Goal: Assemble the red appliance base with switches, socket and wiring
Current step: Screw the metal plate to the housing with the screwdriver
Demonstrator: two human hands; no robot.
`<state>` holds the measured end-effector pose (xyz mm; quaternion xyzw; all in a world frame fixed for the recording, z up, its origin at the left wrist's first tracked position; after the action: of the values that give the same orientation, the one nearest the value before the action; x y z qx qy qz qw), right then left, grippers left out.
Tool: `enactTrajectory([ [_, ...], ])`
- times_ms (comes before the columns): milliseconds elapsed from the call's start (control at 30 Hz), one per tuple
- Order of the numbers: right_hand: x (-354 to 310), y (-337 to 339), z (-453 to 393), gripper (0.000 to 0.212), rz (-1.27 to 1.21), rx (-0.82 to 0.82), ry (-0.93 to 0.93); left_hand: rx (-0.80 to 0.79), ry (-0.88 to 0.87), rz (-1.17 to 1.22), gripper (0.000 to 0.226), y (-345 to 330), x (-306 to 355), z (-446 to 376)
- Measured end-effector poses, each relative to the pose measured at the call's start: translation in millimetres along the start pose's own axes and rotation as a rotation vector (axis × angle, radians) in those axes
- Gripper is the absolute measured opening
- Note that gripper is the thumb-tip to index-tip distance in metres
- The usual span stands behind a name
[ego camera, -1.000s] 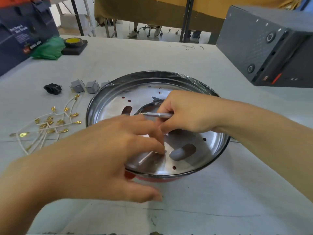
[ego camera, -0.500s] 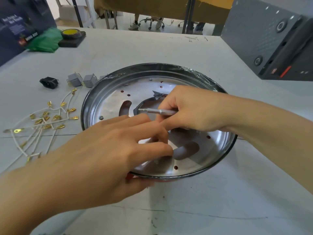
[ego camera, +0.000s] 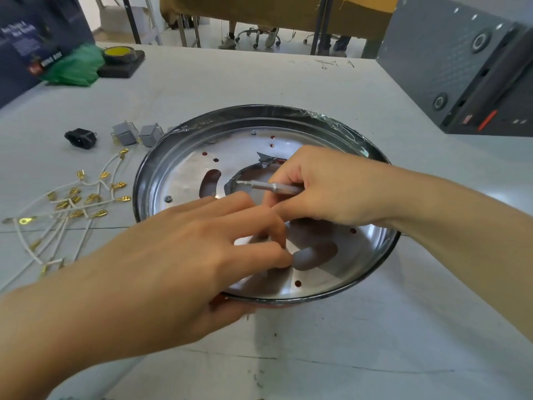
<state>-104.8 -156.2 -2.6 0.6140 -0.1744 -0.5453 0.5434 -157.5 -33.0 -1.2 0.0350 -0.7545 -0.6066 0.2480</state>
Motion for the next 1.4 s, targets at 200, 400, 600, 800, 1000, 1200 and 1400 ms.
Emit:
enactTrajectory([
  [200, -0.1, 0.5, 3.4, 0.017, -0.004, 0.009, 0.013, -0.023, -0.041, -0.013, 0.036, -5.8, -5.7, 2.2],
  [400, 1.1, -0.3, 2.0, 0.019, -0.027, 0.025, -0.024, 0.158, -0.032, 0.416, 0.036, 20.9, -8.7, 7.1],
  [600, 2.5, -0.5, 0.6, 0.027, -0.04, 0.04, -0.059, 0.551, 0.263, 0.47, 0.018, 51.4, -60.5, 38.5],
  [800, 6.1, -2.1, -0.2, 0.011, -0.074, 0.039, -0.095, 0.805, 0.683, 0.485, 0.021, 55.1, -136.3, 99.4],
  [1000, 5.2, -2.1, 2.0, 0.012, -0.084, 0.035, -0.09, 0.533, 0.87, 0.254, 0.013, 49.5, -163.7, 106.8],
  [1200, 7.9, -2.6, 1.9, 0.009, -0.069, 0.034, -0.094, 0.34, 0.736, 0.145, 0.029, 42.5, -163.5, 76.6],
  [1400, 8.1, -2.5, 2.0, 0.011, -0.082, 0.027, -0.099, 0.4, 0.69, 0.099, 0.028, 46.7, -176.6, 52.6],
])
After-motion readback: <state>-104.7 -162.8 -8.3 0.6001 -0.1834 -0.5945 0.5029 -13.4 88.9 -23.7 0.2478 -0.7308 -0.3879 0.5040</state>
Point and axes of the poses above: each hand's wrist, its own z-axis away from the middle knuckle, its own y-axis out of the back of the hand, x = y × z, the point moved 5 cm from there along -z, towards the middle knuckle, and after that the axes turned 15 degrees about z, right-handed, at the moved point
